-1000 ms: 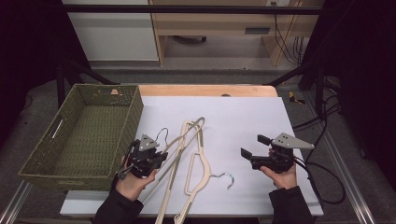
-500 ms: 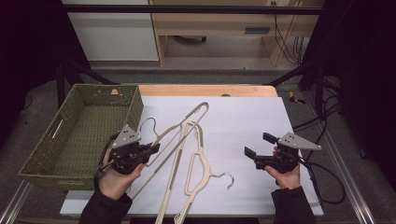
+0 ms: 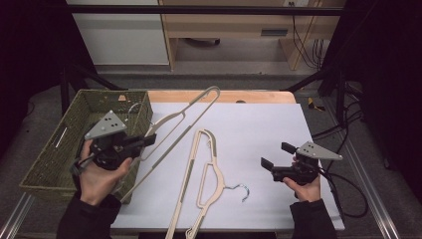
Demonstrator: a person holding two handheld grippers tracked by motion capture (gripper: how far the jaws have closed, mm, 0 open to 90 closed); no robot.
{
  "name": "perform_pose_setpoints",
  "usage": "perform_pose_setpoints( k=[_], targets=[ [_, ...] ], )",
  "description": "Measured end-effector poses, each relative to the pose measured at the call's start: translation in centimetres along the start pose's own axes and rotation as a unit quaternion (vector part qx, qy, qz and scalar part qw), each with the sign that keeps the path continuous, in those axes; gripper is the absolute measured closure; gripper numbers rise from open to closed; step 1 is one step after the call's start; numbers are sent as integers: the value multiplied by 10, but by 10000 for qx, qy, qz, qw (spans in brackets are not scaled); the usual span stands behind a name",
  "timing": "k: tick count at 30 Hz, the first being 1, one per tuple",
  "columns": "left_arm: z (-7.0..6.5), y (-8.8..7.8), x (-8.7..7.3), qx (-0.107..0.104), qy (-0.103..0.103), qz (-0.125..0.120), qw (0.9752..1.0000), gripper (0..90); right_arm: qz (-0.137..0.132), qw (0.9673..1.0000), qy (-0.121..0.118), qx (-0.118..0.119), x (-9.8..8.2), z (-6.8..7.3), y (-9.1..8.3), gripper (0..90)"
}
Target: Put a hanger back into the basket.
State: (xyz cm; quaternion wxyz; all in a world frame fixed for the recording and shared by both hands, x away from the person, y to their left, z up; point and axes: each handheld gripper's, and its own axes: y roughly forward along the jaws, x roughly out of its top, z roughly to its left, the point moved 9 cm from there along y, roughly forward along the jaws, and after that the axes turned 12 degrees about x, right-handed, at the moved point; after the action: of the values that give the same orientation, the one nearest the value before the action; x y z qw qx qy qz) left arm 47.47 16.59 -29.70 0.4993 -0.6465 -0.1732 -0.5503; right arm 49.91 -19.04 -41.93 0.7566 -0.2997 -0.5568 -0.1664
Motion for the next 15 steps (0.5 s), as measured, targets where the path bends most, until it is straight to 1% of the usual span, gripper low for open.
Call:
perform_pose_setpoints(
  k=[1,4,5,6,8,9,10,11,12,13,15],
  targets=[
    [0,0,0,0,0,0,10000,855,0,10000,6,-2,0,0,0,38],
    [13,-5,9,21,24,-30,10000,856,-9,10000,7,-23,0,-1,-1,37],
    [22,-10,15,25,56,-58,10000,856,-3,10000,17,-24,0,-1,-1,37],
    [22,-10,15,25,56,-58,10000,855,5,10000,1,-49,0,-1,0,36],
    [31,-13,20,1,51,-90,9999,856,9,10000,-2,-64,-1,-1,0,36],
    [36,-14,22,-22,74,-109,9999,856,9,10000,-2,-64,-1,-1,0,36],
    [47,-16,23,-41,78,-93,9999,855,20,10000,7,-85,-1,-2,1,37],
    [47,-16,23,-41,78,-93,9999,855,20,10000,7,-85,-1,-2,1,37],
    [58,-16,23,-41,16,-71,10000,855,34,10000,13,-90,-1,-2,1,37],
    [58,-16,23,-41,16,-71,10000,855,34,10000,13,-90,-1,-2,1,37],
    [71,-16,22,-6,17,-38,10000,856,48,10000,23,-61,-2,-1,1,37]
  ],
)
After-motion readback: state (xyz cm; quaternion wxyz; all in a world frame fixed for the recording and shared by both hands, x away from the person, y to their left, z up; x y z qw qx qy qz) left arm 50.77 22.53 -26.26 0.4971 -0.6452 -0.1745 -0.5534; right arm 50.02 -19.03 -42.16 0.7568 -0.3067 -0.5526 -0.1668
